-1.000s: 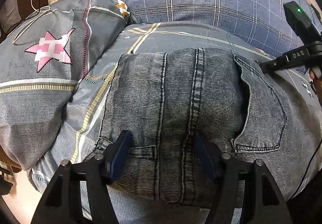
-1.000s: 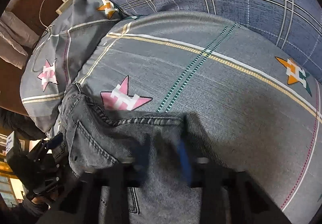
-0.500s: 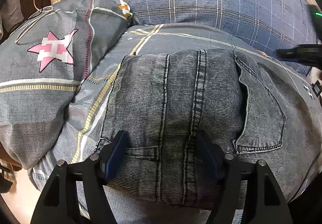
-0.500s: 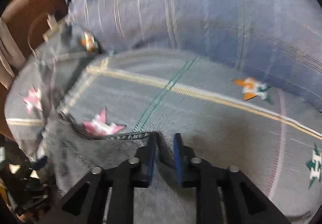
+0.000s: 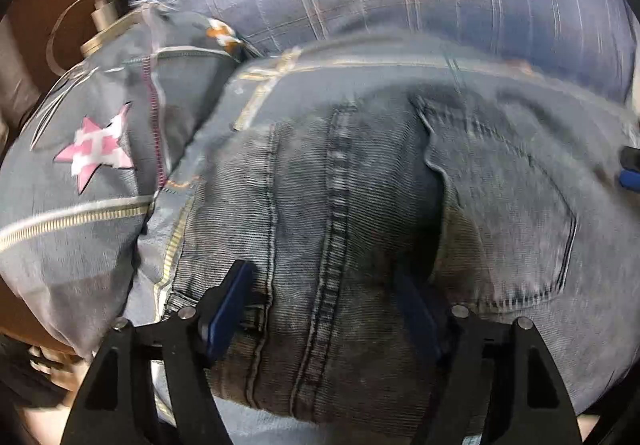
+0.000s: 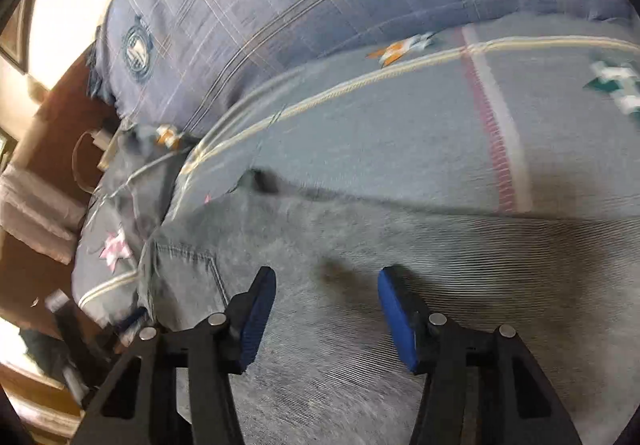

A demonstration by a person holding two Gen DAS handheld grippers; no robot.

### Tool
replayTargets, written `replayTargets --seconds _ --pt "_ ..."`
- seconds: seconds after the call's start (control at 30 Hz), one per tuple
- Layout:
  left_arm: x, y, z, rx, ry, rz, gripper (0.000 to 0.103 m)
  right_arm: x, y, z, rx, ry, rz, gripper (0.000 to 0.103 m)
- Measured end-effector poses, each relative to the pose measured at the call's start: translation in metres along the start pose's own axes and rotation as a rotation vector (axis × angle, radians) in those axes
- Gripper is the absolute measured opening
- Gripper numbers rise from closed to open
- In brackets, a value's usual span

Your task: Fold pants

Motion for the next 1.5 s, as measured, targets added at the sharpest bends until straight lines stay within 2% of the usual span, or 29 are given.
replayTargets --seconds 0.07,0.13,0.17,0.23,0.3,0.37,0.47,0.57,0.6,0.63,0.7,0.8,0.87,0.93,0.97,1.0,1.03,1.1,1.17,1.23,1.27,1.3,1.37,1.43,1.5 --pt "-0.002 0.001 -0.006 0.001 0.013 -0.029 0.077 -0.006 0.018 -0.014 -0.088 -0.036 -0.028 0.059" --pt "-0.004 -0.002 -0.013 -0.012 0.004 -0.009 0.076 -0.011 0.025 -0.009 -0.145 -0.021 -0.013 0.059" --pt "-0.006 -0.004 -0.018 -0.015 -0.011 0.003 0.076 -0.013 0.018 0.005 -0.138 0.006 0.004 0.060" --pt "-0.009 -0.007 -0.027 -0.018 -0.034 0.013 0.076 -0.011 -0.010 0.034 -0.056 0.081 0.063 0.057" --pt "-0.014 -0.010 -0.042 0.019 -0.082 0.004 0.076 -0.018 -0.007 0.019 -0.107 0.025 0.096 0.056" --pt "-0.019 -0.012 -0.048 0.043 -0.113 -0.005 0.076 -0.019 0.003 0.000 -0.127 -0.023 0.062 0.056" --pt "-0.024 -0.020 -0.050 0.060 -0.144 0.020 0.076 -0.011 0.009 -0.017 -0.162 -0.047 0.032 0.059" --pt "-0.013 -0.020 -0.015 0.017 -0.050 0.062 0.076 -0.010 -0.033 0.001 -0.055 -0.019 0.090 0.057" --pt "-0.006 -0.020 -0.002 0.021 -0.008 0.060 0.078 -0.011 -0.042 0.003 -0.105 -0.012 0.148 0.057" --pt "-0.006 -0.019 0.000 0.049 -0.018 0.030 0.078 -0.013 -0.044 -0.004 -0.152 -0.016 0.193 0.057" --pt "-0.007 -0.015 -0.004 0.071 -0.027 -0.014 0.078 -0.018 -0.044 -0.024 -0.118 -0.037 0.178 0.057" --pt "-0.007 -0.017 -0.004 0.077 -0.044 0.009 0.078 -0.020 -0.044 -0.063 -0.137 -0.114 0.142 0.058" --pt "-0.005 -0.016 -0.003 0.085 -0.064 0.005 0.080 -0.017 -0.071 -0.076 -0.055 -0.140 0.174 0.058" --pt "-0.006 -0.015 -0.001 0.090 -0.075 -0.001 0.080 -0.012 -0.114 -0.069 0.068 -0.113 0.232 0.058" --pt "-0.005 -0.015 -0.001 0.092 -0.079 0.000 0.080 -0.010 -0.126 -0.063 0.063 -0.096 0.259 0.057" --pt "-0.005 -0.014 0.000 0.095 -0.085 0.002 0.081 -0.014 -0.130 -0.066 -0.001 -0.125 0.295 0.057" --pt "-0.005 -0.014 0.000 0.102 -0.091 0.003 0.081 -0.014 -0.131 -0.070 -0.017 -0.128 0.320 0.057" --pt "-0.006 -0.012 0.000 0.114 -0.100 -0.002 0.083 -0.017 -0.123 -0.084 0.013 -0.161 0.293 0.058" --pt "-0.005 -0.012 0.000 0.120 -0.107 -0.006 0.084 -0.018 -0.113 -0.098 -0.006 -0.212 0.266 0.062" --pt "-0.006 -0.012 0.000 0.118 -0.115 -0.003 0.085 -0.016 -0.127 -0.095 0.054 -0.212 0.280 0.068" --pt "-0.006 -0.012 0.001 0.118 -0.117 -0.002 0.085 -0.014 -0.139 -0.084 0.108 -0.174 0.296 0.068" --pt "-0.007 -0.012 0.001 0.119 -0.119 -0.001 0.085 -0.014 -0.145 -0.074 0.089 -0.154 0.306 0.068" --pt "-0.007 -0.011 0.001 0.128 -0.124 -0.005 0.085 -0.019 -0.139 -0.089 0.064 -0.184 0.329 0.067" --pt "-0.007 -0.011 0.001 0.127 -0.126 -0.008 0.086 -0.023 -0.124 -0.116 0.031 -0.263 0.286 0.067" --pt "-0.007 -0.011 0.001 0.121 -0.126 -0.008 0.087 -0.013 -0.117 -0.135 0.005 -0.288 0.296 0.067"
Point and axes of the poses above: each gripper's, at about its wrist camera, not at the fingertips, and z roughly the way its jaws point, y to its left, x to its underside, the point moved 10 cm from there along z, roughly the way its jaws point, and after that the axes turned 4 degrees about z, right-handed, at the moved point
